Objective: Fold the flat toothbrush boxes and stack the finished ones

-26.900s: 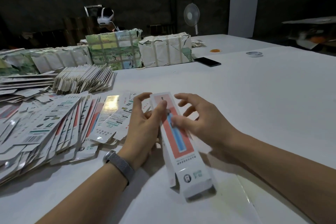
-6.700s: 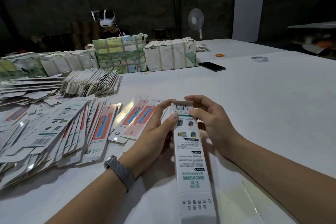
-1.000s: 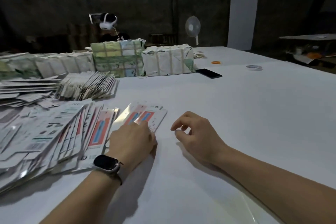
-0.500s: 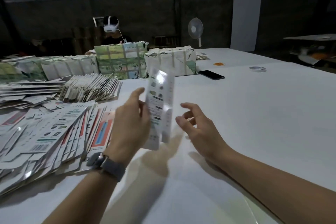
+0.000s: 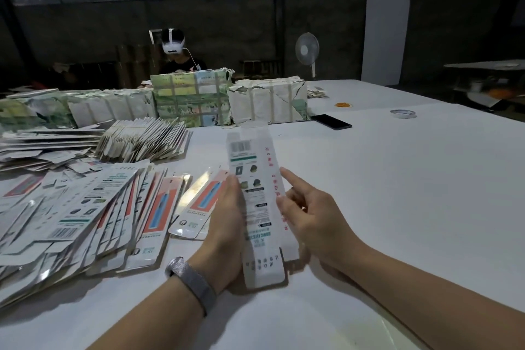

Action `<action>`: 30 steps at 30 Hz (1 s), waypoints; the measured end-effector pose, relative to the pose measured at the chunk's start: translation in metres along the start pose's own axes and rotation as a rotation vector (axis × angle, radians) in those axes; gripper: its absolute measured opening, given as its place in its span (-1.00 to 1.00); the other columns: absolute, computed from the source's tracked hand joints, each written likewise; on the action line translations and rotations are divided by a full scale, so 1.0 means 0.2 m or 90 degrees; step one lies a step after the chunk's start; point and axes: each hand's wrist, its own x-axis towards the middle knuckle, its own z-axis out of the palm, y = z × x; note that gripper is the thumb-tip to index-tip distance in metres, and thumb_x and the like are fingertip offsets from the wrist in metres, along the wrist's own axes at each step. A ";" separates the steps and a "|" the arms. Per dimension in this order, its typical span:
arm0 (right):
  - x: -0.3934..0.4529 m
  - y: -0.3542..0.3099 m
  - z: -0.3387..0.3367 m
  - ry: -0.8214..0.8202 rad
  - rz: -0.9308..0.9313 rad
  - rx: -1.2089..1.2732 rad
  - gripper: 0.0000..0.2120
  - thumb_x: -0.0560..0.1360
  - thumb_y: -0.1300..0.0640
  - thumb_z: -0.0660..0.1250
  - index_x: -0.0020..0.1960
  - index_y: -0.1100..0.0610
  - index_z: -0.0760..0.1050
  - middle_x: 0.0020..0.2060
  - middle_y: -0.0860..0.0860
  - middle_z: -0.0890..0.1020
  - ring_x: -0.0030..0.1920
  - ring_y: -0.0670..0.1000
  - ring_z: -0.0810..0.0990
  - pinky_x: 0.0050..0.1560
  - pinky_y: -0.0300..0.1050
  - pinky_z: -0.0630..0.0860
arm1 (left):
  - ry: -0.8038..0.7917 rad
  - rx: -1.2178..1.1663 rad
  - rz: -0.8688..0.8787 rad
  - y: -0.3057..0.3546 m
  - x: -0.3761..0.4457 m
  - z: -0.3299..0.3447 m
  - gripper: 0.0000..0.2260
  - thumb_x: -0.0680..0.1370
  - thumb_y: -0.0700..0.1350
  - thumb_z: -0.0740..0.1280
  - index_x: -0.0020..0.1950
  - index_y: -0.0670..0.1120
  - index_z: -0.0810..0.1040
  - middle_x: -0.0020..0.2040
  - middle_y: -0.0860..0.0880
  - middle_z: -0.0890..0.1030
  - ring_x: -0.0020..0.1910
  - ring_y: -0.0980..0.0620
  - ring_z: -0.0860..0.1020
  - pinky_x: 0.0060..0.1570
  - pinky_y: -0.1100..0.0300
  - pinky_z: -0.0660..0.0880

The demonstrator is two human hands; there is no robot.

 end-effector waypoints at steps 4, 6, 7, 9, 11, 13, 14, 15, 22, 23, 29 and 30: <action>-0.01 -0.01 -0.01 -0.003 0.021 0.030 -0.64 0.64 0.13 0.27 0.40 -0.13 0.46 -0.27 -0.16 0.63 -0.18 -0.09 0.68 -0.17 -0.14 0.65 | -0.095 -0.225 -0.144 0.01 0.00 0.01 -0.41 0.63 0.35 0.02 0.29 -0.01 0.61 0.16 -0.24 0.68 0.11 -0.28 0.67 0.00 -0.26 0.63; 0.00 0.00 -0.02 0.012 0.042 0.073 -0.69 0.63 0.14 0.29 0.32 -0.13 0.54 -0.24 -0.16 0.64 -0.18 -0.09 0.68 -0.20 -0.18 0.63 | -0.141 -0.303 -0.161 0.02 0.00 0.02 -0.43 0.63 0.33 0.04 0.30 -0.02 0.61 0.21 -0.25 0.66 0.14 -0.30 0.66 0.02 -0.30 0.61; 0.00 0.00 -0.02 0.026 0.043 0.078 -0.70 0.62 0.15 0.30 0.29 -0.13 0.56 -0.23 -0.19 0.62 -0.18 -0.14 0.65 -0.21 -0.23 0.61 | -0.161 -0.318 -0.155 0.01 0.00 0.01 -0.43 0.63 0.33 0.05 0.31 -0.02 0.60 0.22 -0.25 0.65 0.16 -0.30 0.65 0.03 -0.29 0.61; 0.01 0.01 -0.02 0.047 0.038 0.067 -0.73 0.60 0.14 0.34 0.25 -0.10 0.60 -0.20 -0.23 0.56 -0.16 -0.19 0.60 -0.20 -0.28 0.57 | -0.180 -0.289 -0.141 0.01 0.00 0.00 -0.42 0.62 0.34 0.03 0.34 0.00 0.57 0.24 -0.25 0.64 0.17 -0.30 0.64 0.04 -0.27 0.62; 0.01 0.02 -0.02 0.053 0.044 0.065 -0.78 0.59 0.09 0.36 0.21 -0.11 0.62 -0.15 -0.22 0.55 -0.10 -0.16 0.59 -0.19 -0.22 0.61 | -0.180 -0.237 -0.137 0.01 0.00 -0.01 -0.42 0.61 0.36 0.02 0.31 0.03 0.59 0.17 -0.24 0.68 0.10 -0.28 0.68 -0.10 -0.20 0.66; 0.01 0.02 -0.01 0.048 0.058 0.076 -0.80 0.57 0.02 0.36 0.18 -0.15 0.57 -0.14 -0.22 0.55 -0.09 -0.13 0.61 -0.23 -0.17 0.63 | -0.161 -0.159 -0.121 0.00 0.00 -0.01 -0.47 0.61 0.35 0.05 0.21 0.06 0.64 0.03 -0.22 0.72 -0.06 -0.24 0.72 -0.28 -0.07 0.66; 0.01 0.01 -0.01 0.044 0.062 0.083 -0.79 0.56 -0.01 0.35 0.19 -0.15 0.53 -0.16 -0.21 0.56 -0.11 -0.13 0.62 -0.26 -0.19 0.62 | -0.152 -0.116 -0.101 -0.01 -0.01 -0.01 -0.51 0.59 0.33 0.07 0.13 0.09 0.67 -0.05 -0.20 0.73 -0.14 -0.21 0.73 -0.34 -0.01 0.65; 0.01 0.01 -0.01 0.041 0.066 0.096 -0.79 0.56 -0.02 0.34 0.20 -0.14 0.51 -0.18 -0.19 0.58 -0.15 -0.14 0.64 -0.29 -0.21 0.59 | -0.146 -0.081 -0.080 -0.02 -0.01 0.00 -0.54 0.55 0.33 0.11 0.05 0.10 0.70 -0.11 -0.18 0.74 -0.20 -0.19 0.73 -0.37 0.04 0.63; 0.00 -0.03 -0.03 0.030 0.079 0.201 -0.70 0.62 0.12 0.31 0.31 -0.11 0.42 -0.13 0.15 0.62 -0.23 -0.02 0.68 -0.36 -0.16 0.56 | -0.180 -0.032 -0.052 -0.05 0.00 0.01 -0.60 0.47 0.31 0.18 -0.06 0.15 0.72 -0.20 -0.16 0.71 -0.28 -0.14 0.70 -0.34 0.08 0.62; 0.00 -0.03 -0.03 0.031 0.078 0.208 -0.68 0.62 0.12 0.31 0.34 -0.10 0.41 -0.08 0.20 0.63 -0.20 0.00 0.69 -0.34 -0.13 0.57 | -0.189 -0.023 -0.049 -0.05 0.00 0.01 -0.61 0.49 0.31 0.17 -0.06 0.16 0.72 -0.20 -0.15 0.70 -0.27 -0.13 0.70 -0.35 0.09 0.62; 0.00 -0.04 -0.04 0.027 0.075 0.216 -0.58 0.63 0.16 0.26 0.46 -0.05 0.33 -0.06 0.09 0.70 -0.08 0.05 0.72 -0.16 0.00 0.67 | -0.173 0.010 -0.012 -0.07 -0.01 0.03 -0.56 0.45 0.29 0.29 0.27 0.20 0.59 -0.04 -0.12 0.72 -0.14 -0.10 0.72 -0.26 0.08 0.63; 0.00 -0.04 -0.04 0.025 0.072 0.221 -0.58 0.64 0.17 0.25 0.46 -0.04 0.33 -0.06 0.09 0.70 -0.06 0.06 0.72 -0.13 -0.01 0.67 | -0.179 0.014 -0.007 -0.07 -0.01 0.03 -0.49 0.41 0.30 0.31 0.33 0.18 0.55 -0.03 -0.11 0.72 -0.13 -0.09 0.72 -0.24 0.07 0.63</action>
